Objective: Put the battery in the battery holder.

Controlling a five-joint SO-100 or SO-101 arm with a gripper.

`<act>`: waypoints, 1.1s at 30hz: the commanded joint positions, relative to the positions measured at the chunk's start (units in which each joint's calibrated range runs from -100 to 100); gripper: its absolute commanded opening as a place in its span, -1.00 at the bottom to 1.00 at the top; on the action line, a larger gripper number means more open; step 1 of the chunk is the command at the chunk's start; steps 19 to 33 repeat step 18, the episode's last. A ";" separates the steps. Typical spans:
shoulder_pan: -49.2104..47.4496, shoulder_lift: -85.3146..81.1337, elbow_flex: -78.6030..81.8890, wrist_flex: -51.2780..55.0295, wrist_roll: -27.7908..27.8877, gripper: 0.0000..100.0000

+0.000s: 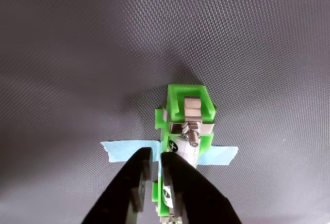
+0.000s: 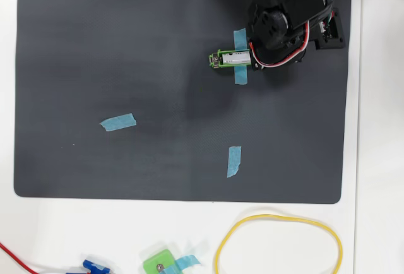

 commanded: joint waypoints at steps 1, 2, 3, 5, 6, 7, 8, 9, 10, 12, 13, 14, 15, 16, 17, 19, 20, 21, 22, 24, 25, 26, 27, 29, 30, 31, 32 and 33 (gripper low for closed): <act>-0.48 0.37 -1.79 -0.01 0.46 -1.00; -0.48 0.37 -1.35 -0.19 0.46 -1.00; -0.48 0.28 -1.09 -0.45 0.46 -1.00; -0.68 -0.06 -1.00 -0.01 0.46 -1.00; -0.89 -0.74 -0.38 -0.01 0.51 -1.00; -1.51 -1.59 0.76 -0.45 0.51 -1.00; -2.55 -2.96 2.35 -0.62 0.56 -1.00; -3.49 -4.58 3.58 -0.71 1.03 -1.00; -4.73 -6.45 4.73 -0.71 1.87 -1.00; -6.50 -10.89 7.02 -0.71 3.80 -1.00; -7.22 -13.19 8.43 -0.80 4.84 -1.00; -7.33 -15.58 9.84 -1.15 5.83 -1.00; -7.22 -17.97 11.42 -2.37 6.62 -1.00; -6.70 -20.44 13.10 -3.77 7.19 -1.00; -6.19 -22.83 14.86 -5.43 7.66 -1.00; -5.56 -25.30 16.36 -6.57 8.02 -1.00; -5.56 -25.30 16.36 -6.57 8.02 -1.00; -5.56 -25.30 16.36 -6.57 8.02 -1.00; -5.56 -25.30 16.36 -6.57 8.02 -1.00; -5.56 -25.30 16.36 -6.57 8.02 -1.00; -5.56 -25.30 16.36 -6.57 8.02 -1.00; -5.56 -25.30 16.36 -6.57 8.02 -1.00; -5.56 -25.30 16.36 -6.57 8.02 -1.00; -5.56 -25.30 16.36 -6.57 8.02 -1.00; -5.56 -25.30 16.36 -6.57 8.02 -1.00; -5.56 -25.30 16.36 -6.57 8.02 -1.00; -5.56 -25.30 16.36 -6.57 8.02 -1.00; -5.56 -25.30 16.36 -6.57 8.02 -1.00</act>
